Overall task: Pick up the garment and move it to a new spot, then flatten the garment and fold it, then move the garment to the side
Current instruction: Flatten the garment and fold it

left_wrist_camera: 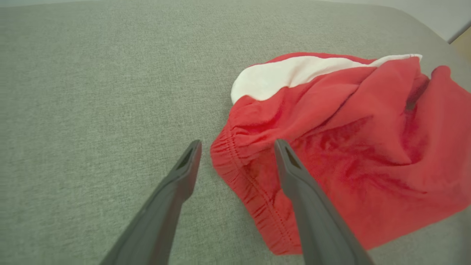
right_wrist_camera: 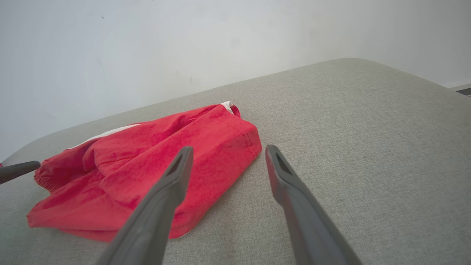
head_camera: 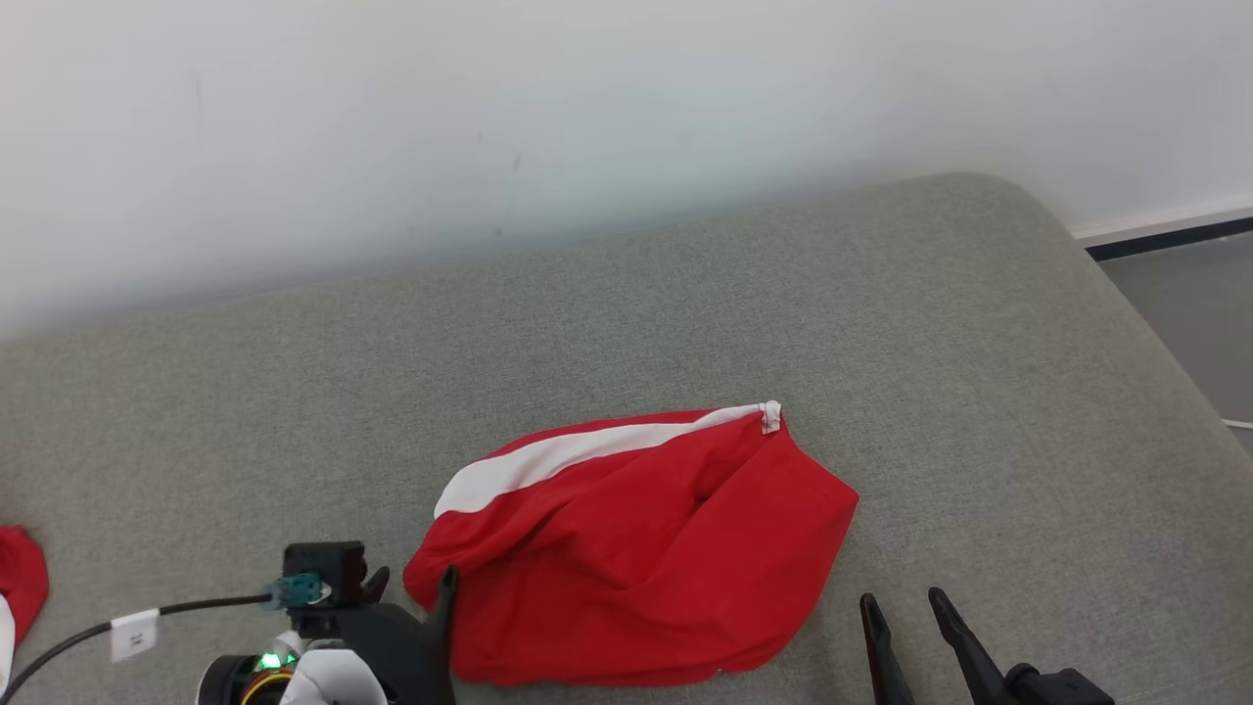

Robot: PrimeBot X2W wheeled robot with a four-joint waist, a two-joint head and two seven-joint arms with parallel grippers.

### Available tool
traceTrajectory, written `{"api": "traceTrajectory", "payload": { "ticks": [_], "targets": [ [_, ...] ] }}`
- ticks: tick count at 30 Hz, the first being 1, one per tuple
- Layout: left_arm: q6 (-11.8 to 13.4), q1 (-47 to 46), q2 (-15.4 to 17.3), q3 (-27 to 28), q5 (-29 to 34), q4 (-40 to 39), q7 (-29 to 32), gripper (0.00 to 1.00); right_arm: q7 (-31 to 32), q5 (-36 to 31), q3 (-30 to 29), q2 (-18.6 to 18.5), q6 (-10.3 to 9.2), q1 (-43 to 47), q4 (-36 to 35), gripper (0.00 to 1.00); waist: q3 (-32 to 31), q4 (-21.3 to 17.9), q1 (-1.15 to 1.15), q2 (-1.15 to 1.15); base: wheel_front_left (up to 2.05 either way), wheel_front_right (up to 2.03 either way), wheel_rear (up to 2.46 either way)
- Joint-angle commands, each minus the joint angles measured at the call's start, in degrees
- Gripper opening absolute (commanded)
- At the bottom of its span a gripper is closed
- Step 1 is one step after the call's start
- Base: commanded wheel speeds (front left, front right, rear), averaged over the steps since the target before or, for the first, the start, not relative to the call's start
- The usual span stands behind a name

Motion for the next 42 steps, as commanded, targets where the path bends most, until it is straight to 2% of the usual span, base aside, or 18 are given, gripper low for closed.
{"api": "traceTrajectory", "payload": {
  "ticks": [1, 10, 19, 20, 21, 23, 24, 27, 33, 35, 42],
  "targets": [
    [0.31, 0.97, 0.43, 0.59, -0.85, -0.53, 0.37, 1.0, 0.0, 0.27, 0.12, -0.24, -0.13, 0.35, -0.04, 1.0, 0.0, -0.07, 0.0, 0.0, 0.0, 0.0, 0.0],
    [1.3, -1.17, 0.33, 4.26, -5.63, 2.53, 3.16, 1.0, 0.01, 0.43, 1.23, -0.84, -0.13, -0.4, 0.1, 1.0, 0.7, -1.45, 0.0, 0.0, 0.0, 0.0, 0.0],
    [0.17, -3.24, -1.18, 2.28, -5.43, 7.1, 6.98, 1.0, 0.02, 0.52, 1.0, -0.85, -0.13, -0.83, 0.04, 1.0, 2.1, -3.22, 0.0, 0.0, 0.0, 0.0, 0.0],
    [0.18, -3.45, -1.34, 1.97, -5.21, 7.62, 7.18, 0.96, 0.01, 0.53, 1.0, -0.81, -0.13, -0.89, 0.01, 1.0, 2.24, -3.31, 0.0, 0.0, 0.0, 0.0, 0.0],
    [0.1, -3.63, -1.54, 1.69, -5.0, 7.99, 7.43, 0.8, 0.01, 0.55, 0.94, -0.78, -0.13, -0.96, -0.03, 1.0, 2.36, -3.39, 0.0, 0.0, 0.0, 0.0, 0.0],
    [-0.42, -3.96, -2.13, 1.3, -5.03, 8.71, 7.63, 0.24, 0.0, 0.59, 0.86, -0.72, -0.13, -1.15, -0.06, 1.0, 2.57, -3.5, 0.0, 0.0, 0.0, 0.0, 0.0],
    [-0.62, -4.24, -2.26, 1.16, -4.86, 8.98, 7.44, 0.0, 0.01, 0.61, 0.86, -0.66, -0.13, -1.23, -0.09, 1.0, 2.66, -3.54, 0.0, 0.0, 0.0, 0.0, 0.0],
    [-1.33, -5.61, -2.36, 0.97, -3.84, 9.35, 5.65, 0.0, 0.0, 0.71, 0.69, -0.56, -0.13, -1.35, -0.1, 1.0, 2.92, -3.57, 0.0, 0.0, 0.0, 0.0, 0.0],
    [-1.63, -11.1, -2.65, 0.46, 2.35, 10.31, -3.44, 0.0, 0.01, 0.73, 0.61, -0.34, -0.13, -1.77, -0.11, 1.0, 3.35, -3.54, 0.0, 0.0, 0.0, 0.0, 0.0],
    [-2.02, -12.39, -2.99, 0.07, 3.19, 10.71, -4.07, 0.0, 0.01, 0.74, 0.74, -0.29, -0.13, -1.87, -0.04, 1.0, 3.37, -3.64, 0.0, 0.0, 0.0, 0.0, 0.0],
    [-4.63, -23.51, -7.21, -3.74, 9.69, 12.97, -7.18, 0.0, 0.0, 1.23, 2.25, -0.02, -0.13, -2.46, 0.59, 1.0, 3.19, -5.69, 0.0, 0.0, 0.0, 0.0, 0.0]
  ]
}}
